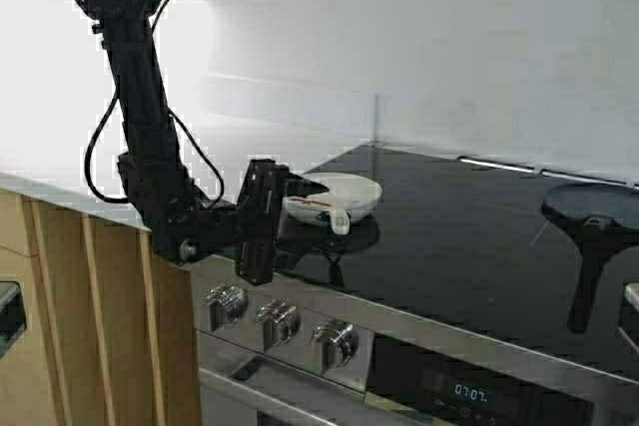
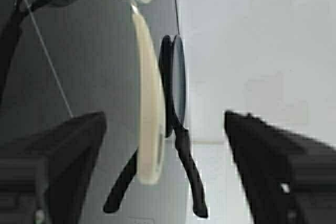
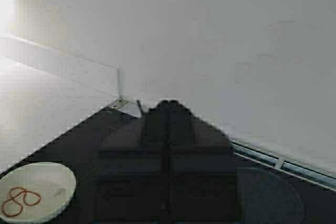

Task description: Wash the pan

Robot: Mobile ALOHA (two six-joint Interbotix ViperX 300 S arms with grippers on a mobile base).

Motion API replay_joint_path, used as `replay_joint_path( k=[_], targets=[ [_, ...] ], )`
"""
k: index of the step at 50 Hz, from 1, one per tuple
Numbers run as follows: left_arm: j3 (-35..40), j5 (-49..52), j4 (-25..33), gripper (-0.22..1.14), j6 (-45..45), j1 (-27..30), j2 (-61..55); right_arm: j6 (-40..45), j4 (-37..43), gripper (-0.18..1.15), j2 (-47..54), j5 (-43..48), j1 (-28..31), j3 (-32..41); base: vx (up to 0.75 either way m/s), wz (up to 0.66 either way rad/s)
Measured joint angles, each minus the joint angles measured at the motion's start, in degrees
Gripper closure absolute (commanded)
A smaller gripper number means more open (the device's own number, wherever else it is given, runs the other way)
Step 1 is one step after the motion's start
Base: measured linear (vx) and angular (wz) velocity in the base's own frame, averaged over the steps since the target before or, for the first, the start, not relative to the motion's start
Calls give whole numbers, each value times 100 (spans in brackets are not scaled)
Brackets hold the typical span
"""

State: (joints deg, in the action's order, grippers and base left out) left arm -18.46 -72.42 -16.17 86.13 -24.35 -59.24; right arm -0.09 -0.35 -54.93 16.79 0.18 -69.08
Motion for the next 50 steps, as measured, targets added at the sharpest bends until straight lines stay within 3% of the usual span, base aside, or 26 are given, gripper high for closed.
replay_joint_path(
  k=[36,50],
  targets=[
    [1652,659,193,-9,185,-387,-721,-18,0,90,0,0,0,-18,0,1],
    [1679,738,79,-9,369,-457,-668,-9,0,90,79,0,0,-62,-1,5]
  ],
)
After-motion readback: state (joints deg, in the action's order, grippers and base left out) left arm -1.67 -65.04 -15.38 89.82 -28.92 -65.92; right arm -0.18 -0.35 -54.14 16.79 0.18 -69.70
